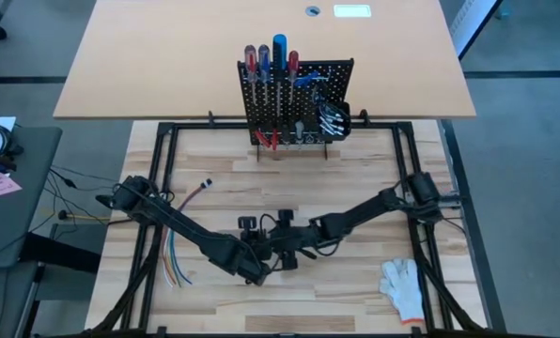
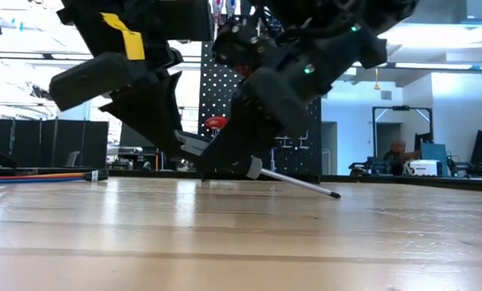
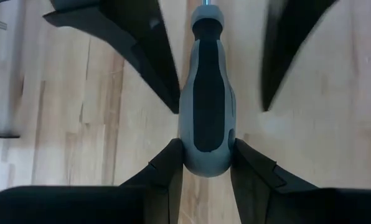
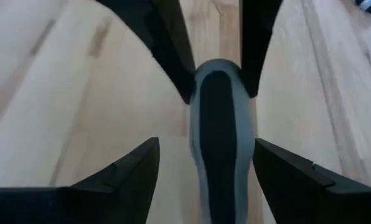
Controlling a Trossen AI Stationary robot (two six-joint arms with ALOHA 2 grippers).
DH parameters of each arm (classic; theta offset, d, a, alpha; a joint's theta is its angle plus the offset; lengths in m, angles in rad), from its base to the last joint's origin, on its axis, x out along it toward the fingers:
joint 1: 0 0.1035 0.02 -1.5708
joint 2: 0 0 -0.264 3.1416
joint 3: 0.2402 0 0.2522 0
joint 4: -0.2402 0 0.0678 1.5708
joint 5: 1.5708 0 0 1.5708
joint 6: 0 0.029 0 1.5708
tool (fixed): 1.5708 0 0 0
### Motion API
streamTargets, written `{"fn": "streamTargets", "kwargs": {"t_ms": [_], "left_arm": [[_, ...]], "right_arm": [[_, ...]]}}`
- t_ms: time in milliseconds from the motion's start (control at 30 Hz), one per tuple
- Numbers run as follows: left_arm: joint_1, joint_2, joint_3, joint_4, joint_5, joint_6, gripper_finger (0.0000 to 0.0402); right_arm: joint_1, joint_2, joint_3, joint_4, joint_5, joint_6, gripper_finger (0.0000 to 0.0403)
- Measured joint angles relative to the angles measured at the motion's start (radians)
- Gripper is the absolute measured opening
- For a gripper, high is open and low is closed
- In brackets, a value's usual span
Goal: Hang tools onto peg board
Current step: Hang the gray screwdriver on the pegboard
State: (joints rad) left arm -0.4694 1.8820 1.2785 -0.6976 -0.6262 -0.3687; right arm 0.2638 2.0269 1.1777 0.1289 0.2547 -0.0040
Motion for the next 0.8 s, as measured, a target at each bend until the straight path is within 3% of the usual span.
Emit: {"fn": "streamTargets", "kwargs": {"t_ms": [167, 367, 467, 600, 800], "left_arm": [[-0.005, 0.0, 0.0, 0.006, 0.001, 0.002, 0.0096], [-0.004, -0.001, 0.0, -0.01, -0.004, -0.022, 0.012], [-0.009, -0.008, 0.0, -0.073, -0.01, -0.056, 0.0155], [-0.038, -0.059, -0.057, -0.189, -0.082, -0.192, 0.0191], [-0.122, -0.177, -0.256, -0.035, -0.272, -0.312, 0.0201]], "right_arm": [[-0.017, 0.024, 0.026, -0.005, 0.008, 0.003, 0.0203], [-0.022, 0.025, 0.026, 0.001, 0.003, 0.013, 0.0102], [-0.02, 0.024, 0.023, 0.0, 0.027, 0.018, 0.0093], [-0.008, -0.043, -0.078, 0.018, 0.156, 0.032, 0.0085], [0.011, -0.344, -0.341, 0.293, 0.244, 0.016, 0.0085]]}}
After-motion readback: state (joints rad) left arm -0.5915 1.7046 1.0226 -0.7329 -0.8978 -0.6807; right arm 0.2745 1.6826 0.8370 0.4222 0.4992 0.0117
